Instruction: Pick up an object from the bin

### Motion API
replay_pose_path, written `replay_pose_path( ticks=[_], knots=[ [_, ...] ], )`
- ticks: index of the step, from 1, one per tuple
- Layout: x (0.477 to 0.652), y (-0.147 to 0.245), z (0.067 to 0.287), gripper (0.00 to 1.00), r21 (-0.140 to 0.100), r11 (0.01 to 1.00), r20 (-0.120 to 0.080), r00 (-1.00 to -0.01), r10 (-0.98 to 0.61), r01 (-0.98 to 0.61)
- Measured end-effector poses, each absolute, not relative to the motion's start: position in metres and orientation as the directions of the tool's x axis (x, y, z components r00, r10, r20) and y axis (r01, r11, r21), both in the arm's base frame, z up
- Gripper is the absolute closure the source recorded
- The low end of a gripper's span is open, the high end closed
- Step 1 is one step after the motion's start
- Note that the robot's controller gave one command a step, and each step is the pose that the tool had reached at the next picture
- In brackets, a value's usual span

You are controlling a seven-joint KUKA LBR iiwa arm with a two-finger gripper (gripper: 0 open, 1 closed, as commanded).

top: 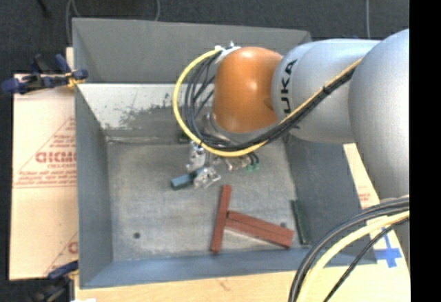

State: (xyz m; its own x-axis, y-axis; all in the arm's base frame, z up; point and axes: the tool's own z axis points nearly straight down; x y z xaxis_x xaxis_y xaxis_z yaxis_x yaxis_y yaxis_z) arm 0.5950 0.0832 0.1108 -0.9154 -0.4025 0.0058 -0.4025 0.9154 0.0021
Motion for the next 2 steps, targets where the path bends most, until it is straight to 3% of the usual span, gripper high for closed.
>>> replay_pose_path(
  ticks=[2],
  knots=[
    [0.598, 0.083, 0.148, 1.0, -0.003, 0.916, -0.007, -0.916, -0.4, -0.4]
  ],
)
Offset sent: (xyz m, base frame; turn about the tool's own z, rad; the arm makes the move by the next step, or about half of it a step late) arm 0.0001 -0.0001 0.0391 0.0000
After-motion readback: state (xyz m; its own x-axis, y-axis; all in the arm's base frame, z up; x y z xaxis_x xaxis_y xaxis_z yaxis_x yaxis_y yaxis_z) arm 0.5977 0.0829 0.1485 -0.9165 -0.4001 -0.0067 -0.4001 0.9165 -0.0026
